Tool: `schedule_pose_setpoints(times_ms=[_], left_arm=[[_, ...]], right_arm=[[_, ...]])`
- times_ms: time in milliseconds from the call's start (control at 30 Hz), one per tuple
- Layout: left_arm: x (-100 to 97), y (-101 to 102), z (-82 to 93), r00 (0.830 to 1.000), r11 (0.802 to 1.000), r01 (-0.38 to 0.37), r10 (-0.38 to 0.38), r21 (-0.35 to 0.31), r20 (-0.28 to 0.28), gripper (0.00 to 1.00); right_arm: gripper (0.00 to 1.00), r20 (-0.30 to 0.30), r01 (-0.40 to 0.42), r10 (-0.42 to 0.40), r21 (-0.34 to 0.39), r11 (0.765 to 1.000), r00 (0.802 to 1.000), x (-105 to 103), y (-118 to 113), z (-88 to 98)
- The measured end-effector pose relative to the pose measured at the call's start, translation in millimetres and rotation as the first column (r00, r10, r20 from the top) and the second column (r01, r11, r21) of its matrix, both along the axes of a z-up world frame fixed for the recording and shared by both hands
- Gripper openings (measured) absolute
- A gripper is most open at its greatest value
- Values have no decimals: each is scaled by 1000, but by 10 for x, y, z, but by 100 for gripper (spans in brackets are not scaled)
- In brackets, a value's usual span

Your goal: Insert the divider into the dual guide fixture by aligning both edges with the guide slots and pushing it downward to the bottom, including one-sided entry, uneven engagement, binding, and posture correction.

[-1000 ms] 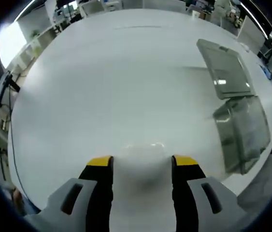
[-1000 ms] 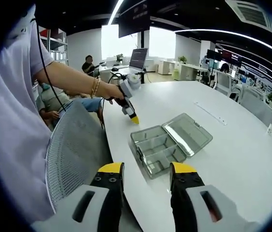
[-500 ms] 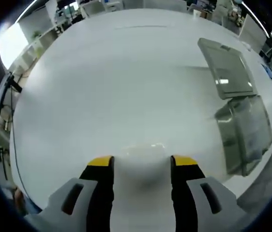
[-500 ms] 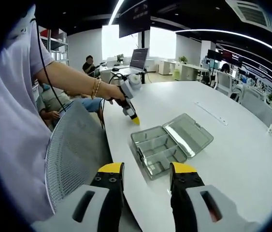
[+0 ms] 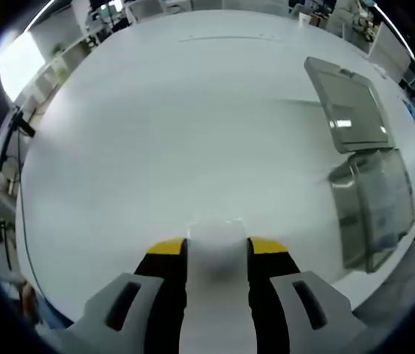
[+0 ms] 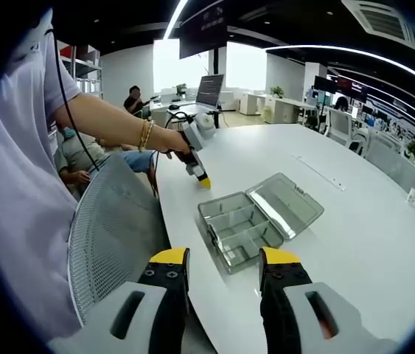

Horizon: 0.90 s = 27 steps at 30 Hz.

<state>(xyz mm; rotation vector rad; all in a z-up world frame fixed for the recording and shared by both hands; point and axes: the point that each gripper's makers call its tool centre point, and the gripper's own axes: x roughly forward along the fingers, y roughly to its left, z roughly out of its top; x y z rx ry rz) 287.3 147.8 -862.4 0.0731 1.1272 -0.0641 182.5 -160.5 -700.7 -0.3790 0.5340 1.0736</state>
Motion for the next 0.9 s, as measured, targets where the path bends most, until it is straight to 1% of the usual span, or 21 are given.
schedule_pose_setpoints(times_ms=[267,467,667,900], left_arm=[[3,10,7,1000,1000,-12,12,-1,2,29],[-16,48,20,1000,1000,-9,9,9,10,29],[-27,60,32,1000,1000,-12,12,1,25,29],[-34,26,70,999,1000,-6,7,-17,47,29]], right_arm=[[34,3,3,-3,-1,1000,1000,8,-11,6],[34,5,1,-1,-2,1000,1000,11,-7,13],[34,5,-4,4,-5,1000,1000,5,12,9],[34,1,-10,10,-9,1000,1000,-24,24,6]])
